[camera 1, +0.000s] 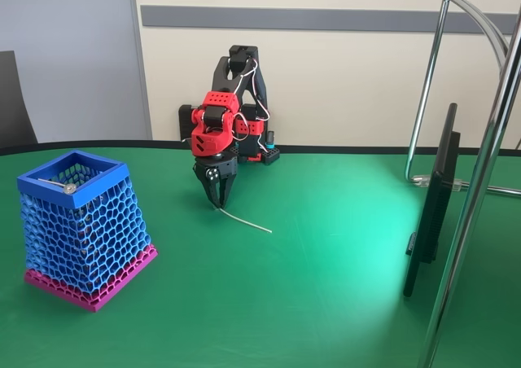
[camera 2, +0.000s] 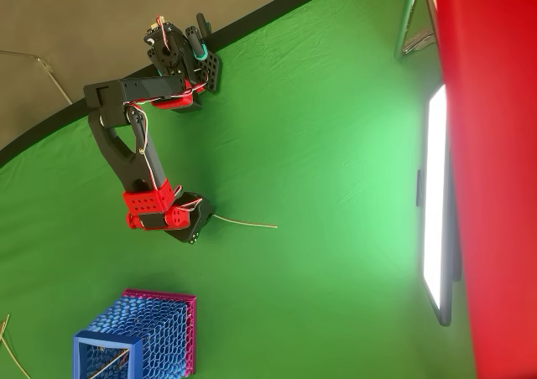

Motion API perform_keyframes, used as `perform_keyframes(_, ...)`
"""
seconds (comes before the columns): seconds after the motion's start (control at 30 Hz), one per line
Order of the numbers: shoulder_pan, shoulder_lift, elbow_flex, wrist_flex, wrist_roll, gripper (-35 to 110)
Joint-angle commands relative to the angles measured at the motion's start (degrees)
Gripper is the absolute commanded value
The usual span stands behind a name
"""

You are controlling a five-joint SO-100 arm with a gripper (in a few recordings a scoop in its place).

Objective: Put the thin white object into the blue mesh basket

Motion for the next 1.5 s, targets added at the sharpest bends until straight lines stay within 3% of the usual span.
perform_keyframes(0.0, -0.09, 2.11, -1.67, 0.18, -0.62, 11)
perform_keyframes(0.13, 0.26, 1.58, -1.58, -0.35, -0.97, 18)
perform_keyframes(1.47, 0.35, 0.97, -7.21, 2.72, -3.69, 5)
